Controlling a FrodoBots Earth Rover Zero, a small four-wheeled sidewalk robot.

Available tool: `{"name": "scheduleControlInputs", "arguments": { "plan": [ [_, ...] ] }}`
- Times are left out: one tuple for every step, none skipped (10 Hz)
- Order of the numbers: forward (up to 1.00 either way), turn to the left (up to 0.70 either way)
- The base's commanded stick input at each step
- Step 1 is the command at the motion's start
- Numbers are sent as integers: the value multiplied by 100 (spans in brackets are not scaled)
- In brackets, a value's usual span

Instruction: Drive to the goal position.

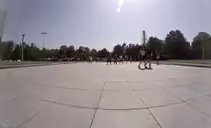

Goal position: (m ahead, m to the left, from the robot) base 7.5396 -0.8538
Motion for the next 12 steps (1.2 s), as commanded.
{"name": "scheduleControlInputs", "arguments": {
  "plan": [
    [100, 0],
    [100, 0],
    [100, 0],
    [100, 0],
    [100, 0],
    [100, 0],
    [100, 0],
    [100, 0],
    [100, 0],
    [100, 8],
    [100, 25],
    [100, 36]
  ]
}}
